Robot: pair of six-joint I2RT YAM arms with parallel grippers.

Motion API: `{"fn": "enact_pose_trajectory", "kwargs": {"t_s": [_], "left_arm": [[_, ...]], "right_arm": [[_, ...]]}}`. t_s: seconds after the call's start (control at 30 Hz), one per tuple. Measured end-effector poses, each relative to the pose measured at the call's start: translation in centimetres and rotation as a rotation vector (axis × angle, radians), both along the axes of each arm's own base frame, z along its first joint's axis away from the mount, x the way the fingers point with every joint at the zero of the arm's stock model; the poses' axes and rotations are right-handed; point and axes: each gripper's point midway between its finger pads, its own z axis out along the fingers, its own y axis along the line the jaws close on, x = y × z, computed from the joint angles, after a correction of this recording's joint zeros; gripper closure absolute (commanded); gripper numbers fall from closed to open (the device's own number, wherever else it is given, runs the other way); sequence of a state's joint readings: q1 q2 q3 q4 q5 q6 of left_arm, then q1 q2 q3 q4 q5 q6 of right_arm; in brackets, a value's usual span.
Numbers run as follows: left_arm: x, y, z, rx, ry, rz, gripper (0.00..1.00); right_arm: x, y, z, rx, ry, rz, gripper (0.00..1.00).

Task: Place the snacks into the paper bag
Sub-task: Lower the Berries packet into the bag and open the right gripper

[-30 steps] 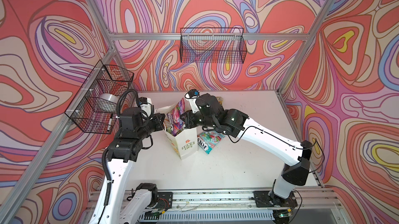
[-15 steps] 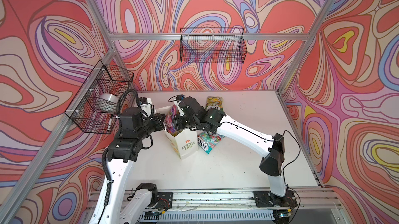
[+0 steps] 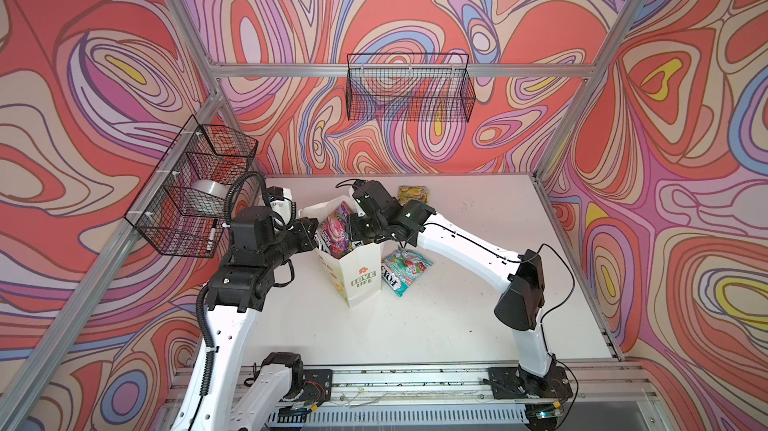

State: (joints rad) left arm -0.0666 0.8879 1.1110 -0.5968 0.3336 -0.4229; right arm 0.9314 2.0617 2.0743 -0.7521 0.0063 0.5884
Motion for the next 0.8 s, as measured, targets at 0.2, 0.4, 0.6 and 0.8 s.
{"fn": "enact_pose_trajectory", "kwargs": {"t_s": [0.2,0.4,0.6,0.8], "left_arm": [[0.0,0.0,0.0,0.000,-0.002,0.000,1.00],[0.0,0.0,0.0,0.000,-0.002,0.000,1.00],[0.0,0.0,0.0,-0.001,-0.001,-0.002,1.00],[0.0,-0.1,0.0,-0.003,-0.001,-0.005,1.00]], "right_arm": [[-0.2,0.0,2.6,-0.078,-0.135,-0.017,0.44],[-1.1,1.0,6.7,-0.055,-0.245,0.007,0.55],[0.7,2.7,6.1,-0.056,-0.266,0.015,0.60],[2.2,3.3,-0.3,-0.133,-0.156,0.037,0.64]]}}
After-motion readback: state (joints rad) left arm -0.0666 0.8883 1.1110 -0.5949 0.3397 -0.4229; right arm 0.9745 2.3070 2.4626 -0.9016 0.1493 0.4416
